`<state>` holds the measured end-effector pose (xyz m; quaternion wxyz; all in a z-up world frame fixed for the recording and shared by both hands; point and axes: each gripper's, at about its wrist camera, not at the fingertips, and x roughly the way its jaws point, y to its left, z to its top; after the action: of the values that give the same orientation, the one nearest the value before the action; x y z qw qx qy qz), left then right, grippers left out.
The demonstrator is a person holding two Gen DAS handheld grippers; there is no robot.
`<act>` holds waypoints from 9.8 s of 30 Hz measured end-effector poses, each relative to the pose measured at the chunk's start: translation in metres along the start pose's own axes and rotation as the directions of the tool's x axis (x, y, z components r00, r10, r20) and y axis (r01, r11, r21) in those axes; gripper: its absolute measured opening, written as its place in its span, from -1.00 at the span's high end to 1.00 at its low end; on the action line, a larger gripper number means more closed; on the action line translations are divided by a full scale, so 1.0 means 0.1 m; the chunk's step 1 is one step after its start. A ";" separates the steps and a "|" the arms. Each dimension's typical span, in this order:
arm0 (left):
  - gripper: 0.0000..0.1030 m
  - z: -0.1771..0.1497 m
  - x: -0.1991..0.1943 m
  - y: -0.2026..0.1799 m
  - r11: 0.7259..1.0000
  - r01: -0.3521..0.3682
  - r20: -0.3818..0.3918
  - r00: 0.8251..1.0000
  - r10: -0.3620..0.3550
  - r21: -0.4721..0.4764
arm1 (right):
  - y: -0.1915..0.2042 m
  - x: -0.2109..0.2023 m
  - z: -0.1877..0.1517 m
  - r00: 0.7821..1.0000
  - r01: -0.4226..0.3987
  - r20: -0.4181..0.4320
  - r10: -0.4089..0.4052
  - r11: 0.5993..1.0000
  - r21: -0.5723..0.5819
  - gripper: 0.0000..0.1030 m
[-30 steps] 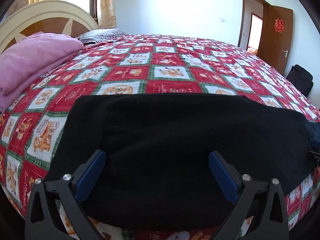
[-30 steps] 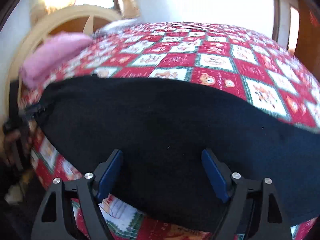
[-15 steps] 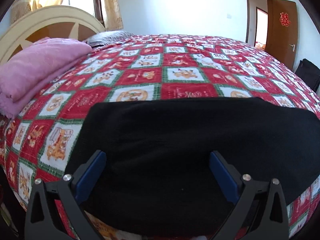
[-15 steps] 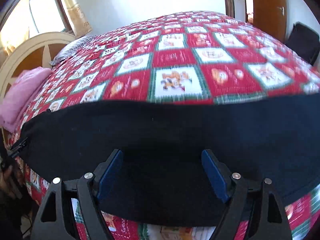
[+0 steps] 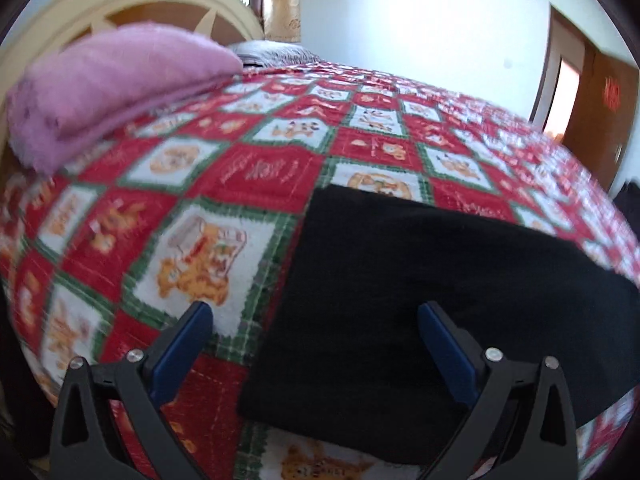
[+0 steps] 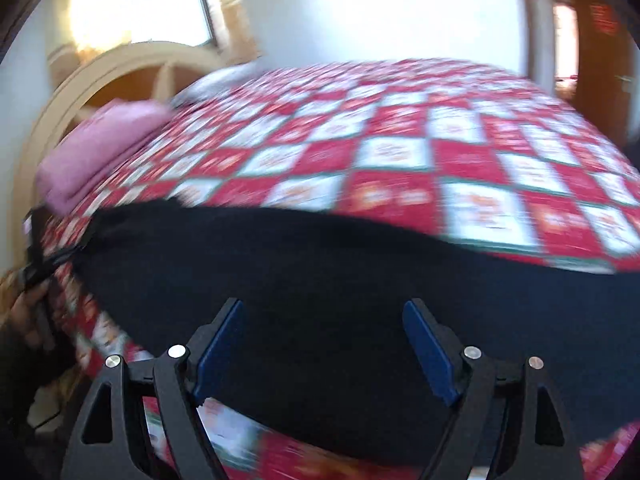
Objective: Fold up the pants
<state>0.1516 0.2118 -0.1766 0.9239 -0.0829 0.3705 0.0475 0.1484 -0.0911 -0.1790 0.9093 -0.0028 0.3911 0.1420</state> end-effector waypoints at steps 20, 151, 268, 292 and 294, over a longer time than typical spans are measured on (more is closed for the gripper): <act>-1.00 -0.01 0.02 0.04 0.999 0.011 0.064 0.998 -0.014 0.037 | 1.08 1.70 1.20 0.880 -0.392 -0.229 0.416 0.909 0.145 0.17; -1.00 -0.14 -0.11 -1.21 0.981 0.048 0.010 0.999 -0.050 0.186 | -0.85 -1.49 0.20 0.942 -0.027 0.332 -0.044 0.978 0.207 0.77; -0.14 0.07 -0.53 -1.68 0.906 0.311 -0.141 0.949 -0.281 0.288 | 0.78 -0.09 0.04 0.974 -0.159 0.102 0.203 0.929 -0.334 -0.39; -0.15 0.16 -0.13 0.01 0.995 0.091 -0.050 0.995 -0.089 0.033 | 1.01 0.05 -0.23 0.963 -0.234 0.056 0.264 0.921 -0.312 -0.52; -0.15 0.18 -0.11 0.02 0.994 0.108 -0.049 0.993 -0.107 0.023 | 1.03 0.06 -0.24 0.964 -0.229 0.057 0.259 0.921 -0.316 -0.52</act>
<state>0.1556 0.2170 -0.1568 0.9170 -0.0919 0.3881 -0.0090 0.1093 0.0062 -0.1891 0.8911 -0.0880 0.3166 0.3131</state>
